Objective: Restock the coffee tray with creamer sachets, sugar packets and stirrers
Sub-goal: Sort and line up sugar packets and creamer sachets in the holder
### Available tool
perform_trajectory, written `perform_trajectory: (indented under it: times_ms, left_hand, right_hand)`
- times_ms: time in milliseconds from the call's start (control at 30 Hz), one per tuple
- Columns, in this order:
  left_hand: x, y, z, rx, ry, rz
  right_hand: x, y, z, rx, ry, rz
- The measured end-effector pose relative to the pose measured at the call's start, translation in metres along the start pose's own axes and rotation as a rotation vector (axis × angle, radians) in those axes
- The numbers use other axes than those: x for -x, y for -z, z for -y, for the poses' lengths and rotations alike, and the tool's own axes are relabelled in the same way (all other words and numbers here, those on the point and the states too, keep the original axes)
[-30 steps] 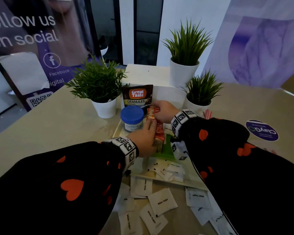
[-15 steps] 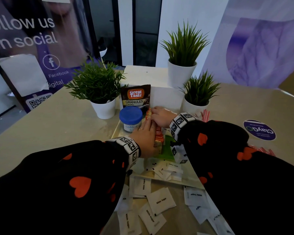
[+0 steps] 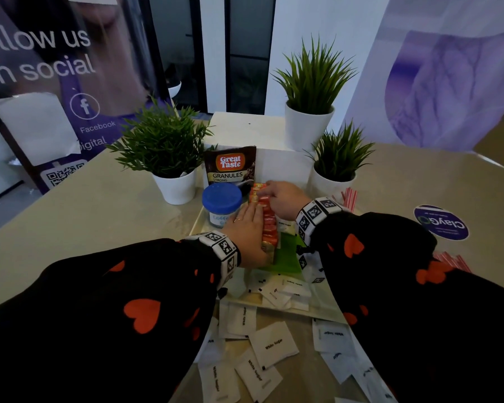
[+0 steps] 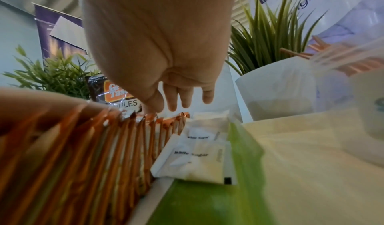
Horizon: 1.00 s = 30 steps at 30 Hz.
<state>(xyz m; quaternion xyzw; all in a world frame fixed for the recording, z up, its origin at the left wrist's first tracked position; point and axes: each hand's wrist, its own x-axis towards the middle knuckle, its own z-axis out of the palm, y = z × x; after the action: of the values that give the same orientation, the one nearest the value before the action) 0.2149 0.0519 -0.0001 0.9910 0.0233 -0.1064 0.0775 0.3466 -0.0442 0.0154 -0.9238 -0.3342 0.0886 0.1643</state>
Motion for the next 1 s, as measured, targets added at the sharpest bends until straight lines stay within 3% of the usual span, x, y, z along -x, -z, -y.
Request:
perform_trajectory:
  times_ms: [100,267,433,667,867,1000]
  left_hand:
    - [0.001,0.0,0.0,-0.009,0.002,-0.017]
    - [0.003,0.002,-0.003,-0.006,-0.003,-0.015]
    - [0.002,0.001,-0.004,-0.036,-0.029,0.001]
    - [0.0,0.0,0.0,0.007,-0.085,-0.023]
    - [-0.007,-0.013,0.005,-0.068,-0.038,0.1]
    - [-0.013,-0.012,0.006,-0.047,-0.019,0.143]
  right_hand:
    - [0.004,0.002,-0.001,-0.071,-0.033,-0.005]
    - [0.007,0.002,-0.001,-0.172,-0.115,-0.14]
    - [0.012,0.006,0.003,-0.215,-0.107,-0.055]
    - [0.023,-0.001,0.001,-0.419,-0.195,-0.239]
    - [0.045,-0.009,0.005,-0.357,-0.227,-0.086]
    - [0.044,-0.016,0.004,-0.376,-0.284,-0.075]
